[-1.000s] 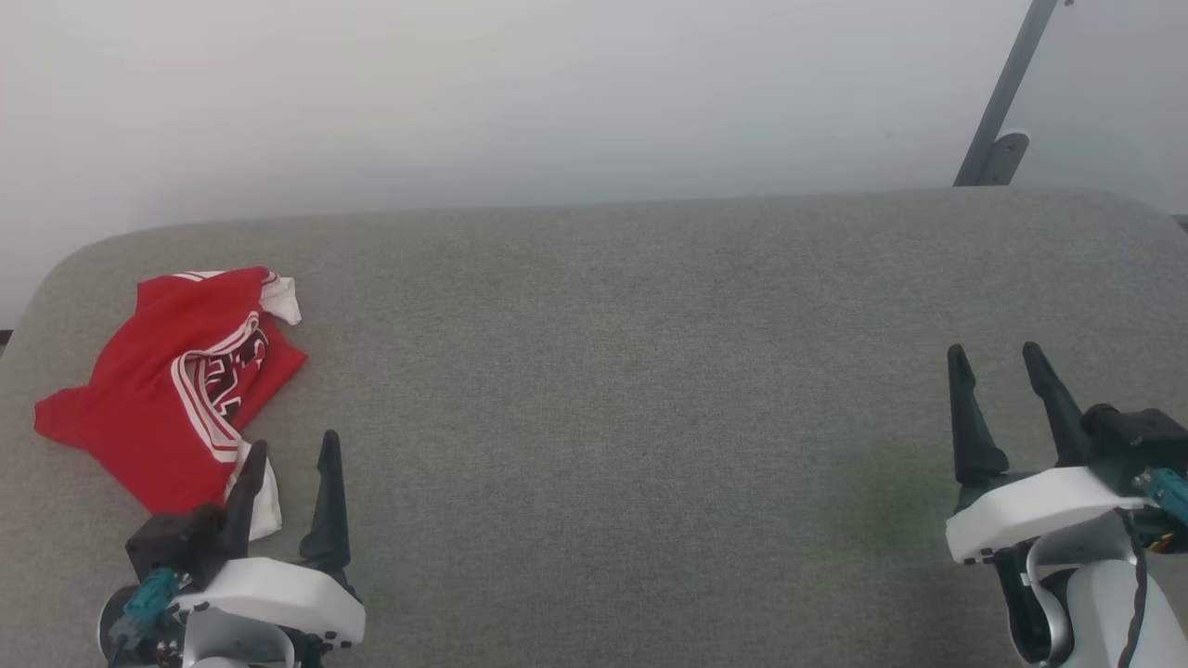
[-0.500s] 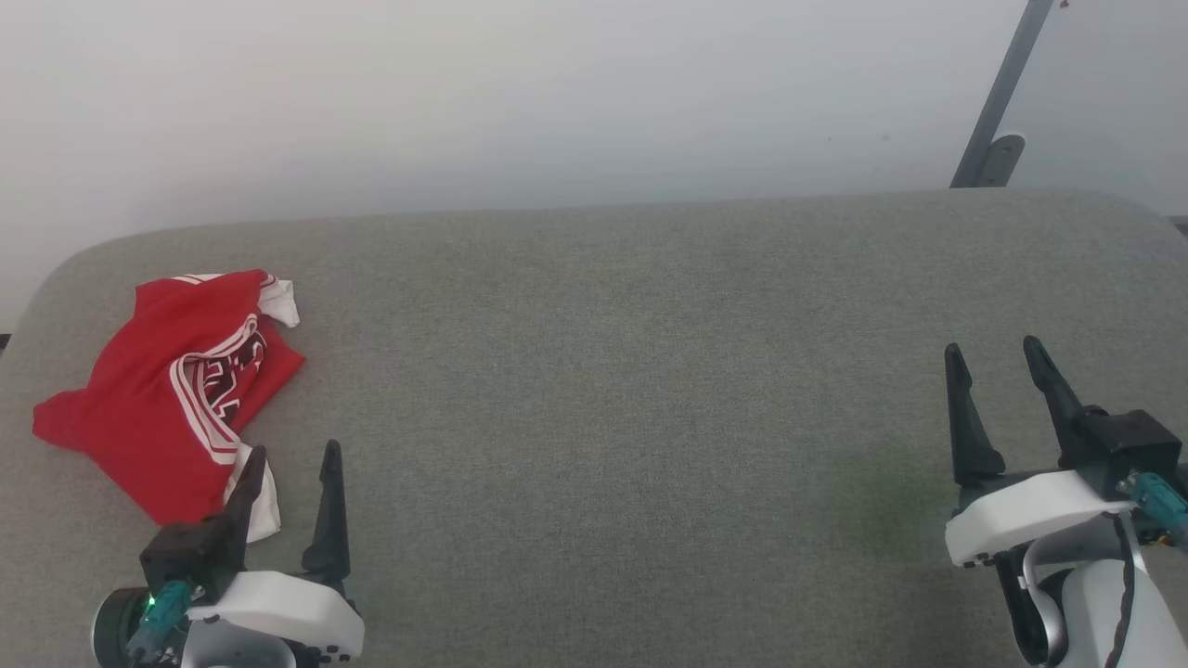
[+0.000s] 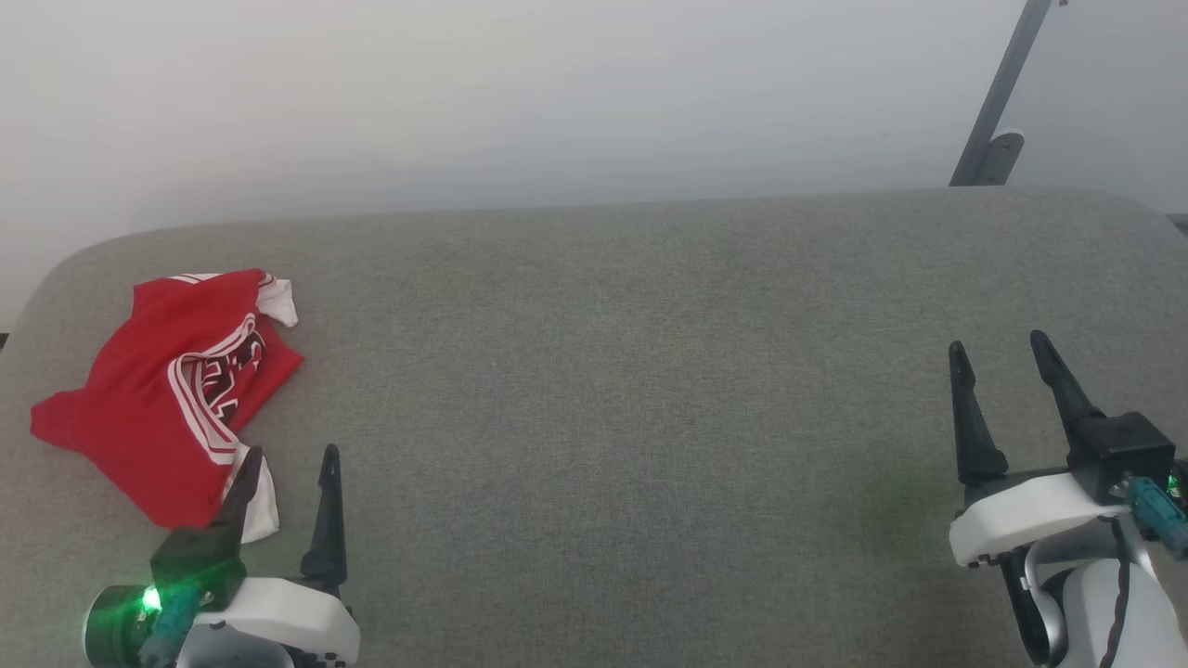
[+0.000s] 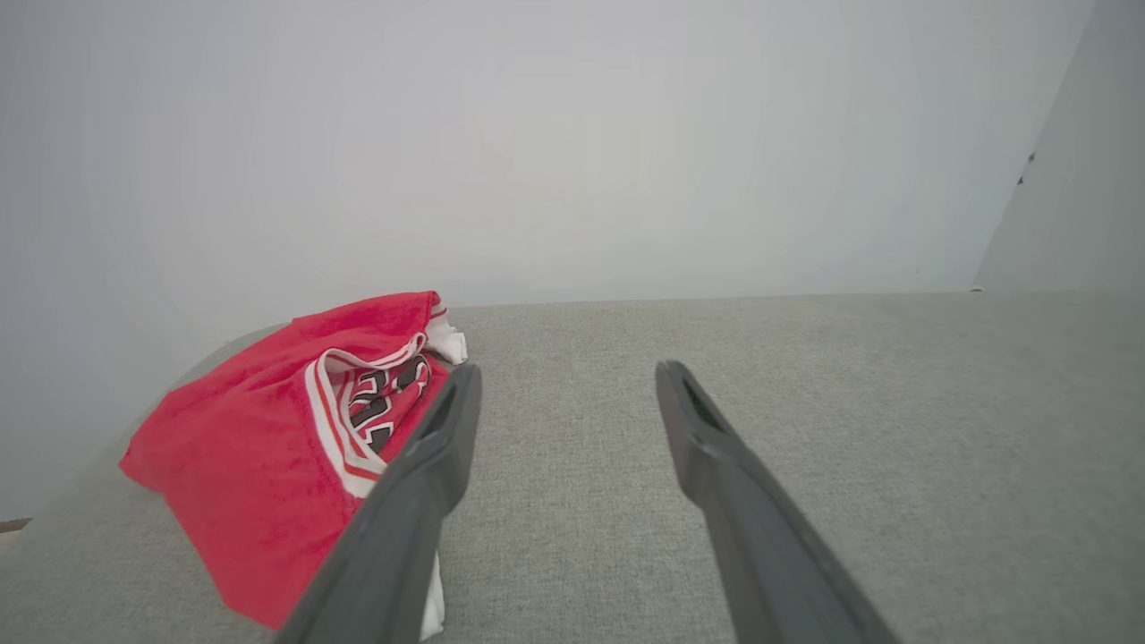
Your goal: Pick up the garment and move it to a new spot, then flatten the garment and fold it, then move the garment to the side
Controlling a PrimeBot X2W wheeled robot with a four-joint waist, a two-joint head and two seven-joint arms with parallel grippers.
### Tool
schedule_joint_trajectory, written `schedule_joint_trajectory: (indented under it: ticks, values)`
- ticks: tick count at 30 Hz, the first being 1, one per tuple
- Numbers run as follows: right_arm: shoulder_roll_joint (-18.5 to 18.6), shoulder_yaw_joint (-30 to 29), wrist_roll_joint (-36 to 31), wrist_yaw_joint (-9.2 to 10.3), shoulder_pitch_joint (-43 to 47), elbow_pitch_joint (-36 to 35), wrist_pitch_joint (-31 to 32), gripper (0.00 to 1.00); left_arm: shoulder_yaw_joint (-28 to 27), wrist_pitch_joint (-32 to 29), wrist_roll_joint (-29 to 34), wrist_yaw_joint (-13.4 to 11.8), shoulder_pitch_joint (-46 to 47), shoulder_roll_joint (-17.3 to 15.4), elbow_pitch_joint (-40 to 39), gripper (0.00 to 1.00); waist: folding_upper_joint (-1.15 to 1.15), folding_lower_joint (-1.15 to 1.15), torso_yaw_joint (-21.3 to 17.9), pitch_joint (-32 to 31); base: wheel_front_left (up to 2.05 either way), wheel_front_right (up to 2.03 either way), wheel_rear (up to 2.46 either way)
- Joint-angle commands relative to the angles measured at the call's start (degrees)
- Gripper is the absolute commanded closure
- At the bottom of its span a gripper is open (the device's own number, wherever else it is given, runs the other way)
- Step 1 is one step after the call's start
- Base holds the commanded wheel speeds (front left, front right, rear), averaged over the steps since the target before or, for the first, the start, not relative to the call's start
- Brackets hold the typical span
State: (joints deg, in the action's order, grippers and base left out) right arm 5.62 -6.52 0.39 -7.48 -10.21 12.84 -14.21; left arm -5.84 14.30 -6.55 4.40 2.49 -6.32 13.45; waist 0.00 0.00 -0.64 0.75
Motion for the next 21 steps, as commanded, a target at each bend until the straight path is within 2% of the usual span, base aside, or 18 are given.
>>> schedule_joint_trajectory:
  ticks: [1, 6, 13, 18, 21]
  values:
    - [-0.04, -0.11, -1.23, -0.02, 0.16, -0.49, -0.69, 0.0, -0.29, 0.59, 1.32, 0.34, -0.05, 0.19, 0.11, 0.0, 0.0, 0.0, 0.0, 0.1, 0.0, 0.0, 0.0]
    - [-0.11, -0.36, -2.55, -0.02, 0.09, -0.72, -1.09, 0.0, -0.64, 0.99, 3.21, 0.83, 0.54, 0.39, 0.29, 0.0, 0.0, 0.0, 0.2, 0.38, 0.0, 0.0, 0.0]
    - [-0.53, -1.07, -1.74, -0.02, 0.05, -1.05, -1.07, 0.0, -0.96, 1.0, 2.29, 1.5, 1.64, 0.89, 0.72, 0.0, 0.0, 0.0, 1.94, 0.94, 0.0, 0.0, 0.0]
    - [-0.62, -0.88, -1.15, -0.02, 0.2, -1.41, -1.07, 0.0, -1.14, 1.0, 2.24, 1.88, 2.82, 1.25, 0.86, 0.0, 0.0, 0.0, 4.63, 1.38, 0.0, 0.0, 0.0]
    - [-0.8, 0.62, -0.86, -0.02, -0.08, -1.36, -1.06, 0.0, -1.98, 0.99, 1.96, 1.86, 3.19, 1.64, 0.96, 0.0, 0.0, 0.0, 7.69, 1.66, 0.0, 0.0, 0.0]
